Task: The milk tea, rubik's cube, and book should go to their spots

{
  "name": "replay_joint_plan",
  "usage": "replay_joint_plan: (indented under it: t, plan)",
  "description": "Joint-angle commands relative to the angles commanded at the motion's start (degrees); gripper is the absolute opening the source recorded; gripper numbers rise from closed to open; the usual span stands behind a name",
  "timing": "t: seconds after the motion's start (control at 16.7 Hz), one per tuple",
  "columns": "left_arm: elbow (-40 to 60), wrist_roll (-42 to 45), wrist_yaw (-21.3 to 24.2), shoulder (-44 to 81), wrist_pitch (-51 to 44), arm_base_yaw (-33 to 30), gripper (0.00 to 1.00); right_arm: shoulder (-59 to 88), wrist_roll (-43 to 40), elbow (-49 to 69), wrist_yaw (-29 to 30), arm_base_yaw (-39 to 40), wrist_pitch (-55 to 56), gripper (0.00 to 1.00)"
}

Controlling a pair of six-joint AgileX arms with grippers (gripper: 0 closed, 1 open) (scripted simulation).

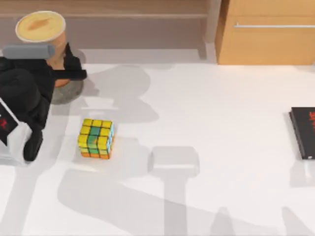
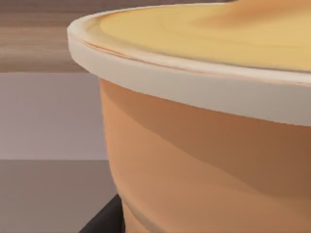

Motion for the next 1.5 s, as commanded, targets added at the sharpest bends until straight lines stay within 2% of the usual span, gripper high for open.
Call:
replay_joint_plan:
  t: [0.78,1.5]
  plan:
    - [0.0,0.0,0.0,0.0,0.0,0.0,0.98,0.0,0.0,0.0,0.0,0.0,0.0,1.0]
    - [-1.8,-0.1,-0.2,-0.9,1.3,-0.2,1.0,0.0,0.0,0.0,0.0,0.0,0.0,1.0]
